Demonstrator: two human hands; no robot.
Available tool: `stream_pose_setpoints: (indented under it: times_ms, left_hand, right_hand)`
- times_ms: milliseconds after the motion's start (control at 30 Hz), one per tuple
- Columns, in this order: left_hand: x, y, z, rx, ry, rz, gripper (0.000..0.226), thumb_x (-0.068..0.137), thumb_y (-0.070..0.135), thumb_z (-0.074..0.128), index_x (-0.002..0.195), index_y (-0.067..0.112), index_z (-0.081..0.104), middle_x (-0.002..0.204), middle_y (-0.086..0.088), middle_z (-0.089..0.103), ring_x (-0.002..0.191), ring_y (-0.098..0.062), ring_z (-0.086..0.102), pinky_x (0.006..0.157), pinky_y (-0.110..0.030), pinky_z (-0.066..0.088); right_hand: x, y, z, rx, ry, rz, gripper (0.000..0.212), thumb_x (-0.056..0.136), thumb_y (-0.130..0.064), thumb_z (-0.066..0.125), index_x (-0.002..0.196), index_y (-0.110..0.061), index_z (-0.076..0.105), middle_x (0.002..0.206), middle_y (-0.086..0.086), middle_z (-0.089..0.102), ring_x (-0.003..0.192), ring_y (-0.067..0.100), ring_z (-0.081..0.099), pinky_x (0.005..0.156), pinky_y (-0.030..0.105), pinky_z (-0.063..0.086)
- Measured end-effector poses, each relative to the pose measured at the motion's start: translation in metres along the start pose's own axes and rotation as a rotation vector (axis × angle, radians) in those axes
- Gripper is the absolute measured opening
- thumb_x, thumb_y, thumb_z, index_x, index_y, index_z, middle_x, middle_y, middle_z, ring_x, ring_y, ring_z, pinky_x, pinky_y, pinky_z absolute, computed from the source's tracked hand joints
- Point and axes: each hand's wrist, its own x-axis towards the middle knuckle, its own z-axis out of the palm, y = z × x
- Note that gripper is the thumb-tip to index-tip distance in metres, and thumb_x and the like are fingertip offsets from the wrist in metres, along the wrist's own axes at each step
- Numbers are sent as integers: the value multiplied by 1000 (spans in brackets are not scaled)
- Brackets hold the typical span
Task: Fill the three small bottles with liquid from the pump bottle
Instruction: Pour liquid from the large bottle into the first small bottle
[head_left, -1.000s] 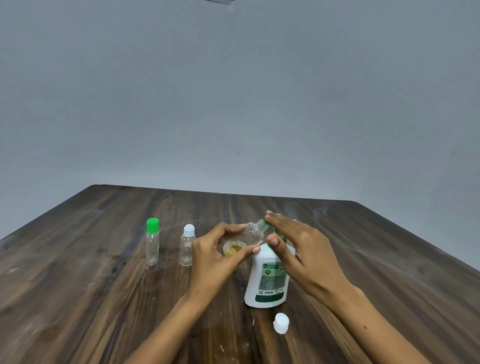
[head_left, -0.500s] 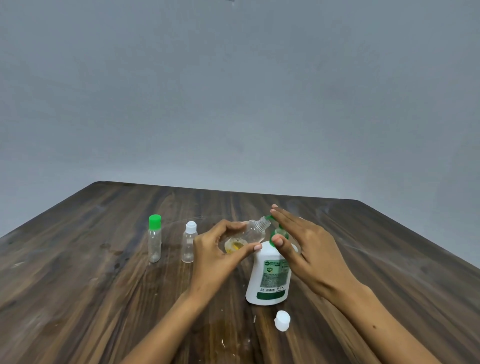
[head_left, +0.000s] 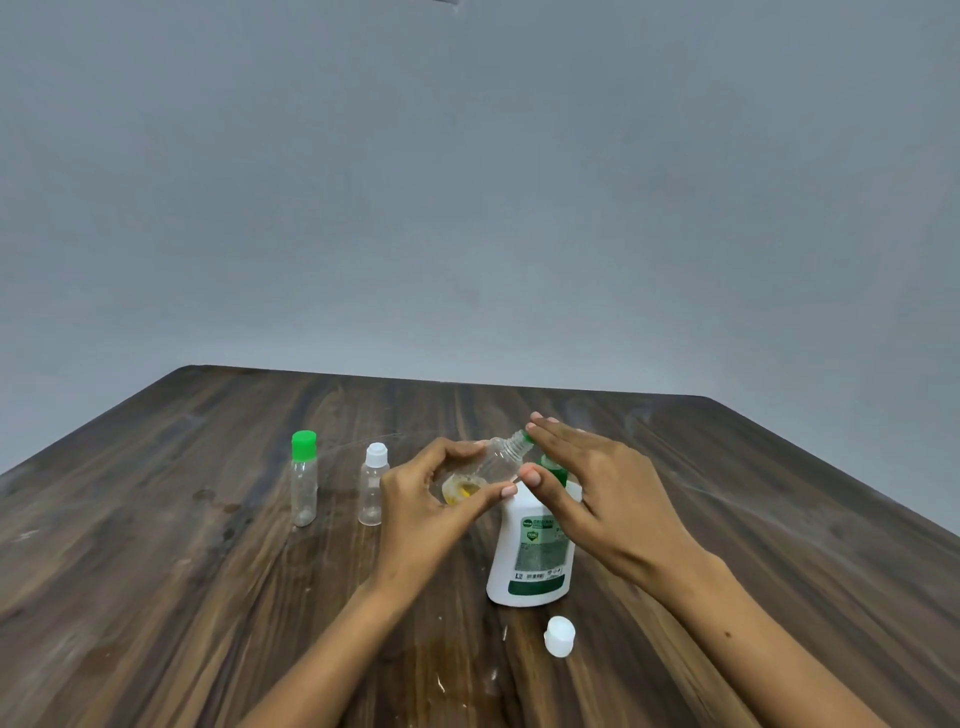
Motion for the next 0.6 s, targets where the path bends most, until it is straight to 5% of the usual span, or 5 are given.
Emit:
stream_pose_setpoints:
  times_ms: [600]
  left_hand:
    - [0,1,0,28,-1,12,40,63,27,86,96,9,73,96,8,74,94,-1,69,82,-15,53]
  right_hand:
    - [0,1,-4,10,-9,10,102,74,-84,-4,135,-26,53,142,-10,46,131,6,41,98,13,23]
